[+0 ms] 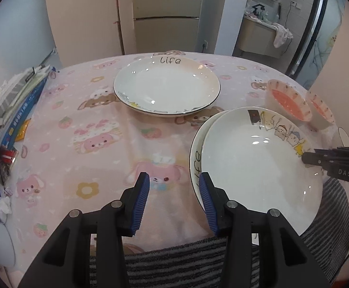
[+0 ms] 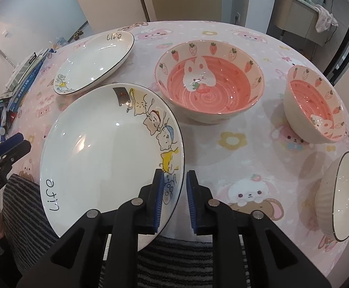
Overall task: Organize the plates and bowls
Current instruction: 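Lower the plate onto the other plate and open both grippers, then move both grippers to the white plate lettered 'life'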
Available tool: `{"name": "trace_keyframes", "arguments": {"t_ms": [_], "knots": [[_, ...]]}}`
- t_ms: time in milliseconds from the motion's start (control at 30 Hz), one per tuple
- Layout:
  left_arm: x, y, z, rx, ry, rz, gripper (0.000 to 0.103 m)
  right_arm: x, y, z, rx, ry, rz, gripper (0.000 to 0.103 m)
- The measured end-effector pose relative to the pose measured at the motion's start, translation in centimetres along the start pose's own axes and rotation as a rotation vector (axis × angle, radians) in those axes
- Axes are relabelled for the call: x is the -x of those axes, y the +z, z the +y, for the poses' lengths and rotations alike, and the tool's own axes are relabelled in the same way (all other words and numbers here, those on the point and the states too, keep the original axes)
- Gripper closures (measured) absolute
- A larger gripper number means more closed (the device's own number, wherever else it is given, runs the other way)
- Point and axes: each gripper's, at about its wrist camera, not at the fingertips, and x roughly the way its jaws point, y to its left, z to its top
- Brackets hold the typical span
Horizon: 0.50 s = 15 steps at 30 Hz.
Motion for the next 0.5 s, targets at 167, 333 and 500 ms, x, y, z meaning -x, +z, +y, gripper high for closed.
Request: {"name": "trace_keyframes", "arguments": {"t_ms": [167,333,500], "knots": [[-0.2,-0.2,0.0,-0.015,0.016,0.0,0.058,-1.5,0.0,-0.7,-0.054,0.061,0.038,0.064],[-0.1,-0.1,0.0,-0.017,0.016,-0.007,0.058,-1.7,0.1,0.1,-0.015,0.041,0.034,0.063],[2.4,0.0,0.5,0.012,0.018,-0.129,0.058,-0.2,-0.2,0.9,0.059,-0.053,-0.01,0.063]]}}
